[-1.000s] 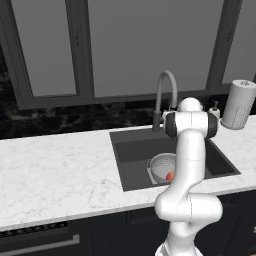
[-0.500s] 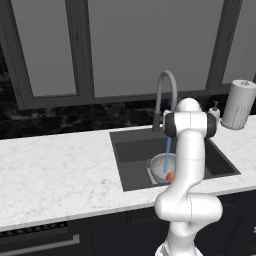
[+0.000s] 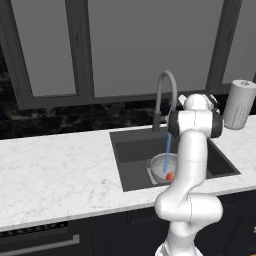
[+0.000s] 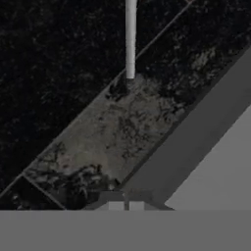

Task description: Put the colander in the sink, put the peach in the colander, and turn on the sink faucet and pour water over the colander.

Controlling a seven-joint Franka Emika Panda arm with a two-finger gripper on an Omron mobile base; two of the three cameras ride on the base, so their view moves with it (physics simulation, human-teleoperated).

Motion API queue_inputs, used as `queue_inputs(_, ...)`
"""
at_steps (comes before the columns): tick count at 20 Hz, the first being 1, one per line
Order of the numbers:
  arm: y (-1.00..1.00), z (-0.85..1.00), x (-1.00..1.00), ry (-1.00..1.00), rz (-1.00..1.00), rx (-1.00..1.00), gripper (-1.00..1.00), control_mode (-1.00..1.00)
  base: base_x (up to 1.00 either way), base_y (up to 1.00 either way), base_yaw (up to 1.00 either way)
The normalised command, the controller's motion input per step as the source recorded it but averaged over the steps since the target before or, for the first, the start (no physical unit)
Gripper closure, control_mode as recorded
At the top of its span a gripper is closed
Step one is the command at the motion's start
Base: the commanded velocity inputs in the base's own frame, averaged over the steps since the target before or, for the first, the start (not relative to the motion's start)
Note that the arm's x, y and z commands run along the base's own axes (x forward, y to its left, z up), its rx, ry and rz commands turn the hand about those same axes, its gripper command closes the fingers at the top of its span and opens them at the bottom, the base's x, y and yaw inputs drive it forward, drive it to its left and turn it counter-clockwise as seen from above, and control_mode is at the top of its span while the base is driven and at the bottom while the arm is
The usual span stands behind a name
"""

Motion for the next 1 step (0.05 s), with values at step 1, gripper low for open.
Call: queue_inputs(1, -1.00, 0.73, -0.30, -0.04, 0.15, 0.40, 1.00, -1.00, 0.00, 0.00, 0.00)
